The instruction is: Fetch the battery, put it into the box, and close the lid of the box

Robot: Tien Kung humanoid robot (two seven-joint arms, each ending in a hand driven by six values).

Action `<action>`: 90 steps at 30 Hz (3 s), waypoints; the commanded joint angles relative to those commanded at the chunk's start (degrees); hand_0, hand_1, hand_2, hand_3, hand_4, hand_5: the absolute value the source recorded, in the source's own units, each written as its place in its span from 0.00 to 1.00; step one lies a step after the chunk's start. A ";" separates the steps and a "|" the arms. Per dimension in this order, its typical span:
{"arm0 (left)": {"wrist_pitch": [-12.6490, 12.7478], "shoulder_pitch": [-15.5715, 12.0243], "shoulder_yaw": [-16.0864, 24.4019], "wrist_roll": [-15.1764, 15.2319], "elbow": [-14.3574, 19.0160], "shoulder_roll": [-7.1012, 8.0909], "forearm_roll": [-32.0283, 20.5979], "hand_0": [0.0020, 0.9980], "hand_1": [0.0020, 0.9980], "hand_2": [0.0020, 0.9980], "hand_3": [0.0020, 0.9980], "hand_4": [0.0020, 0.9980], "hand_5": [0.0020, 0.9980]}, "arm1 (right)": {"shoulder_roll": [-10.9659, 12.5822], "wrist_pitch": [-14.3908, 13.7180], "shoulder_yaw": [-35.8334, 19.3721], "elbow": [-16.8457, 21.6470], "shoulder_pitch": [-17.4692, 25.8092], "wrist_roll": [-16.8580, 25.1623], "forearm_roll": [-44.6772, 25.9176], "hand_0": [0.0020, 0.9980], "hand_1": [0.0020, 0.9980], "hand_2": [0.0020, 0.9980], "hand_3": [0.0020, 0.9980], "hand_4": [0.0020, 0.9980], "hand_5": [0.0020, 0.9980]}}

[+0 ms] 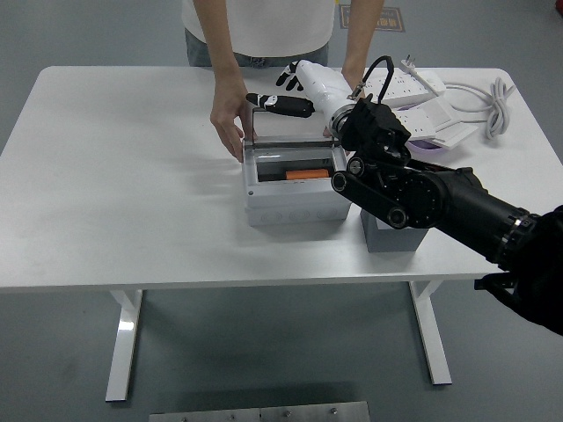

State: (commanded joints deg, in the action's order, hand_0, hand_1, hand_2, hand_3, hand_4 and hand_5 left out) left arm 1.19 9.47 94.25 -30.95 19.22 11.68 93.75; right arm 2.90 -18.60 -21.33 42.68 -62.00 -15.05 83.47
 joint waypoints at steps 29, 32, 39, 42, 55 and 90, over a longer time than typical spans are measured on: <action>0.73 -0.33 -0.60 0.35 -0.08 -0.10 -0.95 0.49 0.66 0.52 0.51 0.26 0.00 | 1.76 3.35 2.85 1.85 0.67 -3.79 2.24 0.75 0.62 0.66 0.69 1.00 0.91; 0.78 -0.31 -0.57 0.34 -0.06 -0.10 -0.94 0.49 0.66 0.52 0.51 0.26 0.00 | 1.93 3.42 2.98 1.83 0.80 -3.89 2.20 0.62 0.54 0.63 0.68 1.00 0.91; 0.95 -0.36 -0.70 0.39 -0.07 -0.09 -1.09 0.49 0.66 0.52 0.51 0.26 0.00 | 2.18 3.69 3.15 2.23 0.46 -4.35 3.02 0.55 0.51 0.61 0.68 1.00 0.91; 1.08 -0.37 -0.74 0.39 -0.07 -0.05 -1.12 0.49 0.66 0.52 0.51 0.26 0.00 | 2.36 4.03 3.08 2.69 0.13 -4.93 4.01 0.55 0.51 0.61 0.68 1.00 0.91; 1.25 -0.43 -1.01 0.41 -0.14 -0.07 -1.45 0.49 0.66 0.52 0.51 0.26 0.00 | 2.74 5.09 4.05 3.16 0.21 -6.31 4.82 0.41 0.45 0.58 0.67 1.00 0.92; 1.39 -0.81 -0.93 -0.02 0.00 -0.44 -0.21 0.49 0.67 0.52 0.51 0.27 0.00 | 3.31 9.22 5.32 4.61 0.51 -9.38 6.40 0.15 0.30 0.44 0.66 1.00 0.94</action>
State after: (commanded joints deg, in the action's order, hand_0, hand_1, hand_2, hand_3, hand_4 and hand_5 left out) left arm 2.58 8.67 93.32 -30.97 19.22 11.24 93.54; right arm 6.21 -9.38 -16.01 47.29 -61.50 -24.43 89.87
